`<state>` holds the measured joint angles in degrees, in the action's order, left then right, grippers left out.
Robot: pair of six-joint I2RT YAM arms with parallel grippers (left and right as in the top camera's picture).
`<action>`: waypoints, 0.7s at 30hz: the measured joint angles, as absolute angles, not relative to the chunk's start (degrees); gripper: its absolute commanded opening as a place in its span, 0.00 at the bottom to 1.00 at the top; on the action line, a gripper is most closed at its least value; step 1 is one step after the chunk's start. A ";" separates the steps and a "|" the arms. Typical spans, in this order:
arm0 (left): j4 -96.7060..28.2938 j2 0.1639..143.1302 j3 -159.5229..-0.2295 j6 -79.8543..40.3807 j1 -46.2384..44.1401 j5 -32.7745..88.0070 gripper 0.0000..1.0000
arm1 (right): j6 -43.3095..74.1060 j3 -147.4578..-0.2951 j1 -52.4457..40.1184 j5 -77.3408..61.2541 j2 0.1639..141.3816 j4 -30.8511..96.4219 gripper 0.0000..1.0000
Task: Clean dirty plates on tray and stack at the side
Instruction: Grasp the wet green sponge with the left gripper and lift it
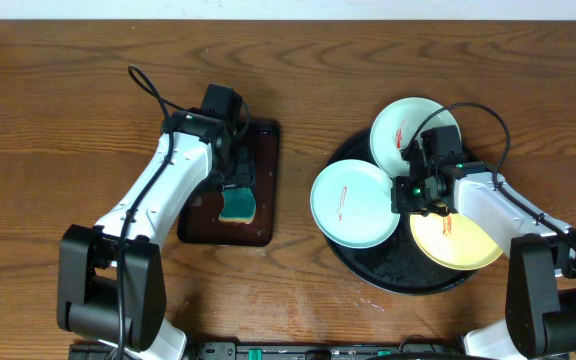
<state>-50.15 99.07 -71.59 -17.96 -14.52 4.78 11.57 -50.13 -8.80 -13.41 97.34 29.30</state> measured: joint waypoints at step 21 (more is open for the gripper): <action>-31.33 100.66 -57.78 -18.59 -14.48 8.58 0.31 | 9.80 -50.68 -8.80 -5.39 96.47 30.55 0.02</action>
<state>-31.33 100.66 -57.78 -18.59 -14.48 8.58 9.80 -50.68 -8.80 -5.39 96.47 30.55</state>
